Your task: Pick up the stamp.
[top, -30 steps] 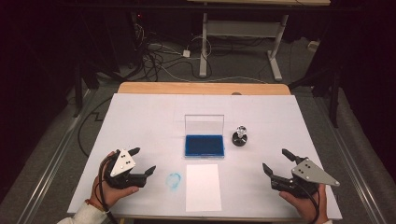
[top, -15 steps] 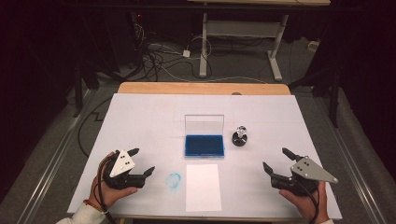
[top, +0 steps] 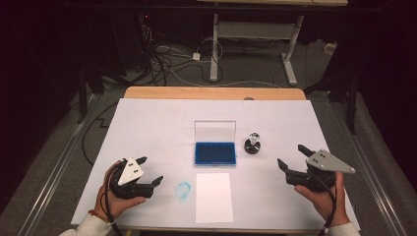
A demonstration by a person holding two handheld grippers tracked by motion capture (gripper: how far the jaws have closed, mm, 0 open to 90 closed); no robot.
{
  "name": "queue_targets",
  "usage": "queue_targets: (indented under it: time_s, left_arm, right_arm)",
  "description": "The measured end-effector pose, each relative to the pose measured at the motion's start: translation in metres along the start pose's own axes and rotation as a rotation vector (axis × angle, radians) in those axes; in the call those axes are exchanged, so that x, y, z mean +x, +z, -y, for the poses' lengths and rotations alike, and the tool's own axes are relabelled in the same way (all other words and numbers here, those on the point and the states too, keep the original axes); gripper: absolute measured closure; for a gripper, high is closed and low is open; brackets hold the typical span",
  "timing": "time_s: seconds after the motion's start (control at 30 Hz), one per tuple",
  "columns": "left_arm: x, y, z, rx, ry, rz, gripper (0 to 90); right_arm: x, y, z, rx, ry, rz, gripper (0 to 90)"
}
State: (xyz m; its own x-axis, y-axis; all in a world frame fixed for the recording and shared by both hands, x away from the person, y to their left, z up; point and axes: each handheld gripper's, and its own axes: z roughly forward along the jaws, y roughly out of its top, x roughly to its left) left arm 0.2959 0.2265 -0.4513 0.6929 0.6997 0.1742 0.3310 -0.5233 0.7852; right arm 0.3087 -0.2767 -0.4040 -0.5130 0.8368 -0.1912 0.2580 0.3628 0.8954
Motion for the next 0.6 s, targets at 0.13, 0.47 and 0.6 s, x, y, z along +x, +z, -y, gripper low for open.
queue_targets:
  time_s: [0.13,0.47,0.6]
  left_arm:
    - [0.0,0.001,0.0,0.006,0.001,0.003,18.0]
    - [0.0,0.003,0.001,0.015,-0.001,0.008,18.0]
    - [-0.001,0.004,0.001,0.015,0.003,0.01,18.0]
  right_arm:
    - [-0.003,0.014,-0.008,0.03,-0.015,-0.022,21.5]
    - [-0.014,0.045,-0.027,0.104,-0.032,-0.071,16.5]
    - [-0.018,0.054,-0.033,0.121,-0.028,-0.094,17.2]
